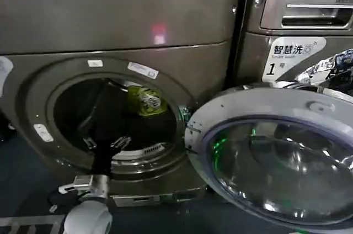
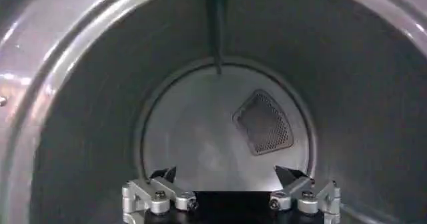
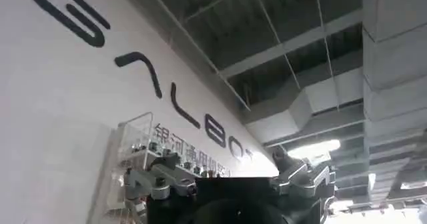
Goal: Grasp the clothes from the dryer.
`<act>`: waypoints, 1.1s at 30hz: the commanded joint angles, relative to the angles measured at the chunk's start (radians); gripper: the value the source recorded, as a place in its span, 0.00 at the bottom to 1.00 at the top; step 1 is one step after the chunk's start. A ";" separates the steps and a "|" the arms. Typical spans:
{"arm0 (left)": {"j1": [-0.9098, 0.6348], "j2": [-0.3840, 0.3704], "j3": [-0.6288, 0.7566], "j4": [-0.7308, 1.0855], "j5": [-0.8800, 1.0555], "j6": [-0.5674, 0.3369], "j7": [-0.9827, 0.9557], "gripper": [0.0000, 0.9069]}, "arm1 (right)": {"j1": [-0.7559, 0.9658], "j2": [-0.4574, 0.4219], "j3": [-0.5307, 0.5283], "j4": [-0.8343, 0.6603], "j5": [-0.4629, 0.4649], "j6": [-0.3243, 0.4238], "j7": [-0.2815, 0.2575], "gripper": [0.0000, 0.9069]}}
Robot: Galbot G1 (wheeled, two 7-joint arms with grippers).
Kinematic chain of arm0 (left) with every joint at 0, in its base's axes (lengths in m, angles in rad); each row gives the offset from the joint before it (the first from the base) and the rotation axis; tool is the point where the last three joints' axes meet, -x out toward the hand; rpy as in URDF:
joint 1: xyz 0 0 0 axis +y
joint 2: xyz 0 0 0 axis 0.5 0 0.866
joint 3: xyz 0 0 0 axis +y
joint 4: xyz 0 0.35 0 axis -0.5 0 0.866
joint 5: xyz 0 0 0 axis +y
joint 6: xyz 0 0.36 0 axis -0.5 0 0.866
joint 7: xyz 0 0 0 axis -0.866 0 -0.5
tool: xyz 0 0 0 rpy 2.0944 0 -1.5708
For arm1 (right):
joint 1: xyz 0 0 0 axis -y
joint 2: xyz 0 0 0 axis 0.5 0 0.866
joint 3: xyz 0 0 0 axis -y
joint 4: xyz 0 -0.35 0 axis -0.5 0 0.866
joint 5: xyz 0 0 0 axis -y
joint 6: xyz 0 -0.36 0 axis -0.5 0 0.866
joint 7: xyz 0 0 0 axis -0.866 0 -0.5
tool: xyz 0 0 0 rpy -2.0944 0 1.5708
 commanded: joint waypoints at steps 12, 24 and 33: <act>-0.011 -0.002 -0.004 0.006 -0.002 0.000 0.003 1.00 | 0.003 0.000 0.005 -0.003 -0.003 0.002 -0.003 1.00; -0.071 -0.004 0.002 0.083 -0.017 -0.017 0.009 1.00 | -0.021 0.015 0.022 0.026 -0.059 -0.006 -0.034 1.00; -0.150 -0.018 0.027 0.166 -0.027 -0.014 0.009 1.00 | -0.037 0.029 0.037 0.048 -0.085 0.006 -0.040 1.00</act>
